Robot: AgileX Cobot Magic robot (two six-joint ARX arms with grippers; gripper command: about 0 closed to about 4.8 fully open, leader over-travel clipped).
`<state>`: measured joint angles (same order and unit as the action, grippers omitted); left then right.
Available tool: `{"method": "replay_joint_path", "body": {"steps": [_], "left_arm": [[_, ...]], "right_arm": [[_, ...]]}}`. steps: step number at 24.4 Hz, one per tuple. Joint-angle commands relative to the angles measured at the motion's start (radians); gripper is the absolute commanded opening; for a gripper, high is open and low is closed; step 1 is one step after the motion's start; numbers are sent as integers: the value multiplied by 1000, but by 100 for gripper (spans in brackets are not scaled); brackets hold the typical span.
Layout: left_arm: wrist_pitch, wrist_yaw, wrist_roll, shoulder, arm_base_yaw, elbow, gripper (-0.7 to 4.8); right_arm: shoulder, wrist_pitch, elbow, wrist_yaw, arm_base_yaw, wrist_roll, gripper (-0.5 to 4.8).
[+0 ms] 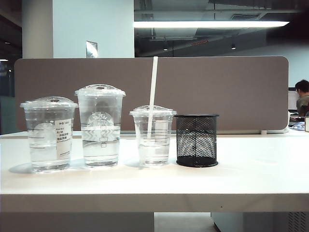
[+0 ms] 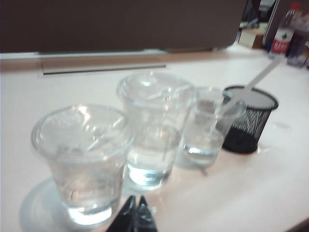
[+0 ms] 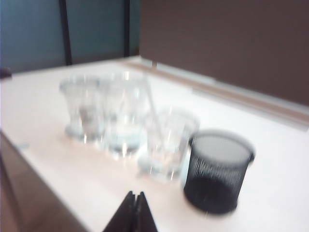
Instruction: Pick up the straw and insert it into the small coffee cup.
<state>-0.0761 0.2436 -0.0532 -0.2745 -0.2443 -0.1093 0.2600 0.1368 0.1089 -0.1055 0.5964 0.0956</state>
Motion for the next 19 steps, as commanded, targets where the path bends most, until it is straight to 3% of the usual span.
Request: {"method": "replay_joint_path", "body": {"steps": [1,5,11,18,19], "left_arm": [[114,3,46,0,0,0,-4],[193,-22,46,0,0,-1,-4],[198,-21,46,0,0,-1,-4],[210,-21,46,31,4,0,-4],[219,-22,79,51,14,-1,-4]], "right_arm": [[-1,16,-79,-1,1,-26,-8],[-1,-52,-108,29,-1,-26,-8],[-1,-160,-108,37,-2,-26,-8],[-1,-170,-108,36,-2,-26,-8],[-1,-170,-108,37,-2,-26,-8]]}}
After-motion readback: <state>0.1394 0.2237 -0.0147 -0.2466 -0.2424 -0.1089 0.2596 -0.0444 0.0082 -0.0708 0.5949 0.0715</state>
